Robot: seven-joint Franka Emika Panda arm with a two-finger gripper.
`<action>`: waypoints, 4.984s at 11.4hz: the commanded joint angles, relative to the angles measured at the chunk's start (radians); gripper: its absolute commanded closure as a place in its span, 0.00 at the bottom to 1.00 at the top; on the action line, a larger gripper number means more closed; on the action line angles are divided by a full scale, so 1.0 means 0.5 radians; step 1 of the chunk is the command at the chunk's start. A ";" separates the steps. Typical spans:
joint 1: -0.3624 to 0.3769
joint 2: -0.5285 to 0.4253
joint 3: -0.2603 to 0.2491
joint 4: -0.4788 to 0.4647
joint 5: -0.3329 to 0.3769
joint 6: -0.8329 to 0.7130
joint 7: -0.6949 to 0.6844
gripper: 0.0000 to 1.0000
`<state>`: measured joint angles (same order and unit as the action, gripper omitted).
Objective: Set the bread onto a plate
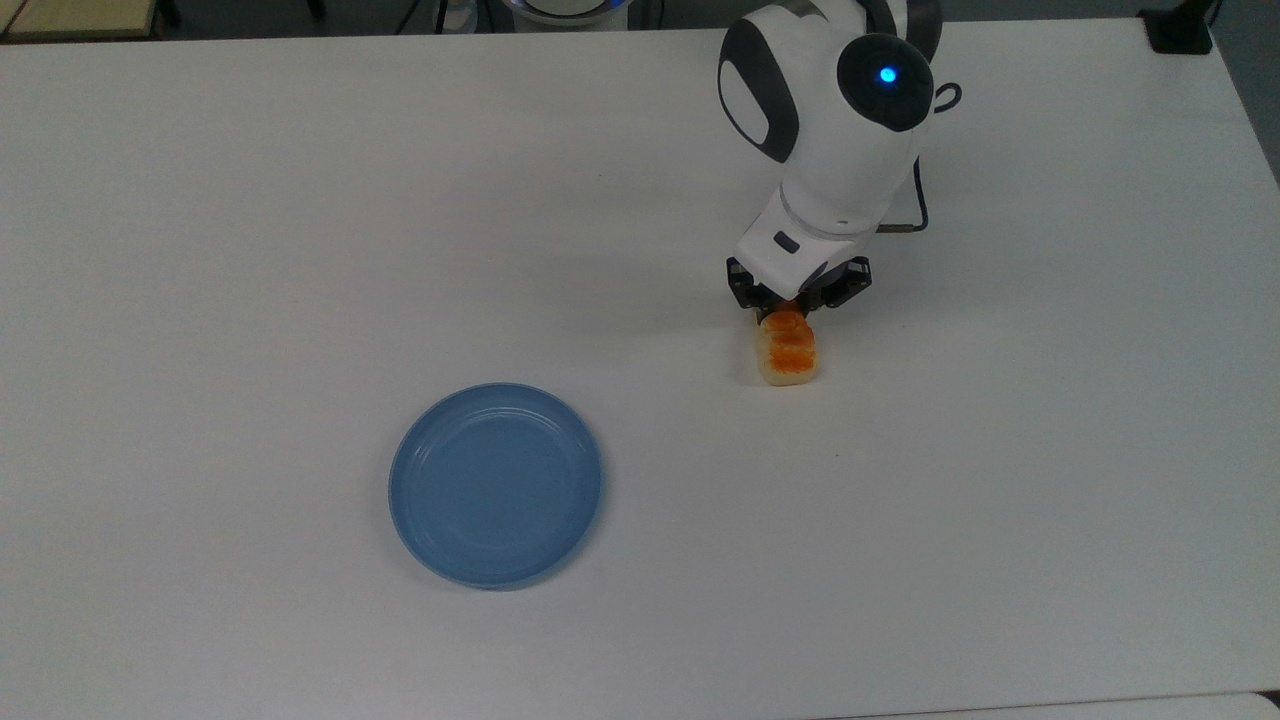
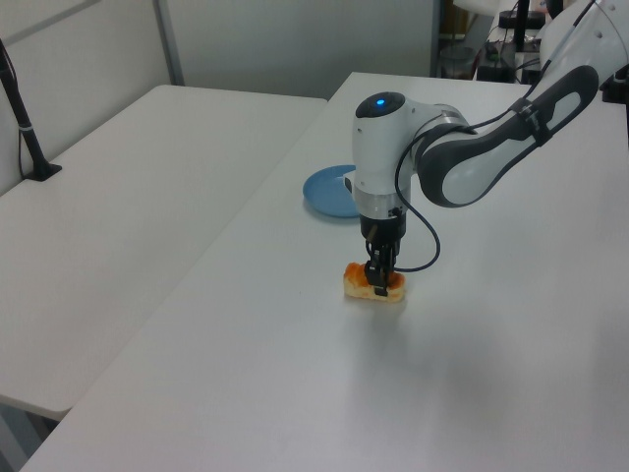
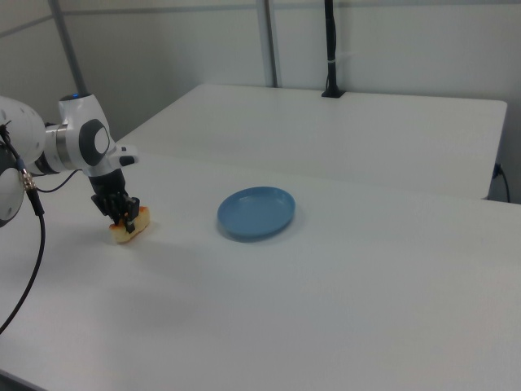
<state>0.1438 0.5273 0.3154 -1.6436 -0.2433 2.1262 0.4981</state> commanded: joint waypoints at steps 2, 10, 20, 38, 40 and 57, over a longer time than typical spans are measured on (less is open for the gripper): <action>-0.036 -0.146 -0.005 0.029 -0.020 -0.067 0.032 0.67; -0.441 -0.162 -0.020 0.587 0.085 -0.712 -0.471 0.67; -0.597 0.191 -0.143 0.870 0.057 -0.231 -0.509 0.67; -0.585 0.263 -0.143 0.876 -0.094 -0.287 -0.358 0.00; -0.619 0.039 -0.146 0.851 0.026 -0.597 -0.367 0.00; -0.389 -1.042 -0.426 0.204 0.447 -0.936 -0.622 0.00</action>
<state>-0.0511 0.0338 0.0947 -1.4831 -0.0367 1.6125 0.2019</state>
